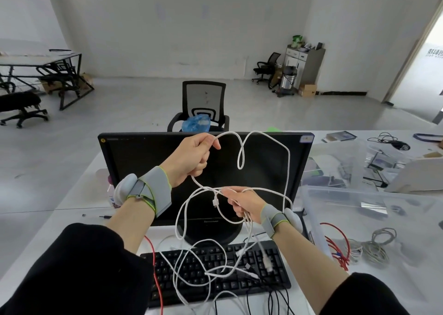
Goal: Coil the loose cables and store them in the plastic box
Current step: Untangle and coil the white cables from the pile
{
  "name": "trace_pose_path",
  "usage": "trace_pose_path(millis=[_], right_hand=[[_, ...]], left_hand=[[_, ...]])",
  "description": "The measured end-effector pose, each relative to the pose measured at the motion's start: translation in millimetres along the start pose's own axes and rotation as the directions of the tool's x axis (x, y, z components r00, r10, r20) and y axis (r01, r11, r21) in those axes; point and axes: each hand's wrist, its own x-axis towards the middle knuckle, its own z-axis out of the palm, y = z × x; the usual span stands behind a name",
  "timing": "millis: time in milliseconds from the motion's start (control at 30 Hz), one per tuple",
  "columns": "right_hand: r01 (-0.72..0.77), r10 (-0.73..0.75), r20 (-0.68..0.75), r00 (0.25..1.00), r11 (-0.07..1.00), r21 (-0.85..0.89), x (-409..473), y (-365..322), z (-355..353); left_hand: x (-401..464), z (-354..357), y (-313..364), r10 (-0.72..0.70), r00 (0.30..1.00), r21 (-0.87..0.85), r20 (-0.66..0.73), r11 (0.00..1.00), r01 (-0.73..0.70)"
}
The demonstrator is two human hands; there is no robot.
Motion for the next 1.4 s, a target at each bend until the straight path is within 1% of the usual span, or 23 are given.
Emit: trace_pose_path(millis=[67, 133, 200, 267, 333, 400, 500, 533, 600, 633, 667, 733, 800, 867, 900, 967, 1033, 1100, 1167, 1200, 1267, 1333, 1400], right_hand=[[-0.054, 0.055, 0.056, 0.997, 0.998, -0.013, 1, 1, 1], [-0.098, 0.101, 0.078, 0.992, 0.994, -0.044, 0, 1, 4], [-0.120, 0.124, 0.052, 0.991, 0.990, -0.078, 2, 3, 3], [-0.115, 0.117, 0.013, 0.993, 0.988, -0.103, 3, 4, 2], [-0.060, 0.057, -0.026, 0.998, 0.991, -0.117, 1, 4, 1], [0.041, -0.046, -0.032, 0.998, 0.987, -0.154, -3, 0, 4], [0.213, -0.202, 0.071, 0.977, 0.946, -0.244, -5, -10, 12], [0.258, -0.239, 0.099, 0.966, 0.917, -0.305, -3, -12, 16], [0.301, -0.273, 0.129, 0.953, 0.854, -0.425, 2, -16, 23], [0.299, -0.271, 0.126, 0.954, 0.847, -0.439, 4, -16, 26], [0.285, -0.260, 0.118, 0.958, 0.864, -0.414, 6, -14, 28], [0.258, -0.230, 0.125, 0.965, 0.916, -0.307, 4, -13, 27], [0.194, -0.174, 0.109, 0.979, 0.955, -0.223, 3, -10, 23], [0.123, -0.124, 0.010, 0.992, 0.973, -0.193, 5, -6, 17], [0.095, -0.111, -0.059, 0.992, 0.969, -0.229, 8, -1, 13], [0.041, -0.112, -0.171, 0.979, 0.926, -0.376, 14, 12, 4], [-0.034, -0.086, -0.227, 0.970, 0.876, -0.481, 19, 29, -6], [-0.118, -0.043, -0.291, 0.956, 0.850, -0.513, 21, 45, -13], [-0.154, -0.047, -0.332, 0.942, 0.819, -0.553, 23, 58, -16], [-0.168, -0.061, -0.340, 0.938, 0.782, -0.601, 23, 62, -17], [-0.181, -0.075, -0.333, 0.940, 0.717, -0.673, 23, 64, -18], [-0.190, -0.065, -0.306, 0.950, 0.660, -0.727, 21, 66, -20], [-0.200, -0.048, -0.266, 0.963, 0.536, -0.820, 18, 69, -22]], left_hand=[[1, 0, -1, 0.009, 1.000, -0.009, -0.008, 1.000, -0.009], [1, 0, -2, 0.008, 1.000, -0.008, -0.015, 1.000, -0.009], [2, 0, -2, 0.006, 1.000, -0.009, -0.016, 1.000, -0.006], [2, 0, -3, 0.008, 1.000, -0.013, -0.020, 1.000, -0.008], [3, -1, -4, 0.012, 1.000, -0.023, -0.025, 1.000, -0.013], [4, -1, -6, 0.017, 1.000, -0.043, -0.022, 0.999, -0.018], [5, 2, -7, 0.023, 1.000, -0.073, -0.016, 0.997, -0.024], [5, 3, -6, 0.026, 1.000, -0.081, -0.013, 0.996, -0.027], [6, 5, -4, 0.029, 1.000, -0.091, -0.007, 0.995, -0.030], [6, 5, -3, 0.031, 1.000, -0.091, -0.007, 0.995, -0.031], [6, 4, -2, 0.032, 0.999, -0.088, -0.009, 0.996, -0.033], [6, 1, -3, 0.031, 0.999, -0.075, -0.019, 0.997, -0.032], [5, -3, -6, 0.018, 0.999, -0.070, -0.031, 0.997, -0.020], [3, -4, -8, 0.009, 0.999, -0.071, -0.036, 0.997, -0.011], [2, -4, -8, 0.010, 0.999, -0.071, -0.038, 0.997, -0.013], [1, -4, -4, 0.033, 0.999, -0.065, -0.039, 0.997, -0.035], [1, -5, 2, 0.071, 0.997, -0.037, -0.043, 0.997, -0.073], [2, -5, 8, 0.109, 0.993, 0.023, -0.053, 0.994, -0.108], [3, -3, 12, 0.151, 0.986, 0.088, -0.073, 0.986, -0.145], [4, -2, 14, 0.185, 0.978, 0.132, -0.094, 0.976, -0.172], [9, -2, 18, 0.283, 0.942, 0.259, -0.179, 0.938, -0.232], [13, -3, 22, 0.397, 0.883, 0.387, -0.250, 0.877, -0.285], [15, -6, 26, 0.485, 0.829, 0.468, -0.278, 0.822, -0.325]])
